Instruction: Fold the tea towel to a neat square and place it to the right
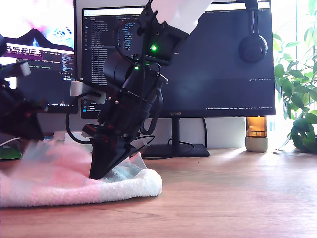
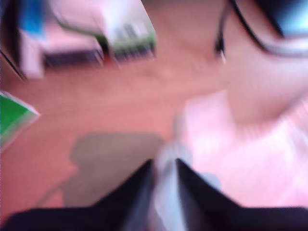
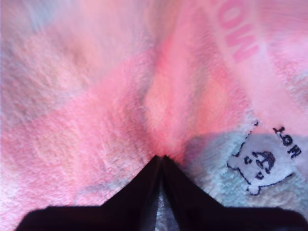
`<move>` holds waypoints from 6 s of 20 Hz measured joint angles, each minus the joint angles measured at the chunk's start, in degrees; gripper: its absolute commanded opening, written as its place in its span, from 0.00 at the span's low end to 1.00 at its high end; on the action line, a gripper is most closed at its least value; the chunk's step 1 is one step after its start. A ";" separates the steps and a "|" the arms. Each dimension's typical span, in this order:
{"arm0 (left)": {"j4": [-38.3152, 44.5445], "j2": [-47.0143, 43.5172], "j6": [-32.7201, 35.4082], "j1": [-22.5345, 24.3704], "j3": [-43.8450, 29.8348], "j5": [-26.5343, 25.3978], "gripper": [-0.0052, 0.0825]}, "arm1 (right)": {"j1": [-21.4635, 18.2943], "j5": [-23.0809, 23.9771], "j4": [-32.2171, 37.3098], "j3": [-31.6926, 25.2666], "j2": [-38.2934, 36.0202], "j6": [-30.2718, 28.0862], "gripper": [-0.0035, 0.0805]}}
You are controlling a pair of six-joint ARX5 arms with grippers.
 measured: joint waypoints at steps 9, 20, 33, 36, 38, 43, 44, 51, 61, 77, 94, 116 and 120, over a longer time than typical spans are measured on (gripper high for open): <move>-5.22 -8.02 -0.50 0.31 0.00 9.27 0.03 | -0.22 0.04 0.85 0.00 0.07 0.28 0.03; -2.62 -20.48 -0.96 0.15 -13.38 12.46 0.03 | -4.35 -4.35 -4.17 -0.07 -3.91 4.61 0.03; -1.95 -16.17 -3.04 -6.29 -21.57 12.59 0.03 | -5.97 -9.64 -14.97 -8.26 -9.29 2.82 0.03; -5.99 -13.44 -3.43 -6.29 -21.62 12.02 0.03 | -5.97 -9.60 -11.37 -11.78 -9.27 2.82 0.03; -7.04 -13.31 -3.58 -6.29 -21.62 8.50 0.03 | -5.97 -8.63 -9.77 -12.74 -9.25 2.84 0.03; -9.92 -14.01 -3.65 -6.93 -20.87 2.36 0.03 | -5.97 -4.31 -9.57 -12.72 -8.92 5.01 0.03; -10.05 -13.97 -4.09 -6.99 -20.81 2.36 0.03 | -5.97 -4.24 -9.66 -12.72 -8.92 5.88 0.03; -10.21 -12.79 -6.16 -11.98 -19.89 1.84 0.03 | -5.20 -2.58 -11.69 -13.60 -9.44 7.04 0.03; -14.47 -12.50 -6.43 -20.11 -18.40 1.84 0.03 | -5.20 -0.09 -17.42 -21.38 -14.34 15.02 0.03; -18.08 -12.96 -9.16 -34.51 -18.23 3.32 0.03 | -1.84 -0.26 -20.90 -33.86 -23.45 24.52 0.03; -16.15 -13.25 -9.22 -35.17 -18.51 -1.03 0.03 | -11.98 -2.29 -10.01 -27.21 -26.16 30.64 0.31; -15.10 -13.22 -9.22 -35.15 -18.62 -1.44 0.03 | -22.08 -9.90 4.26 -27.19 -21.07 42.29 0.40; -15.10 -13.22 -9.22 -35.15 -18.62 -1.44 0.03 | -22.08 -9.92 4.26 -27.19 -20.57 42.27 0.40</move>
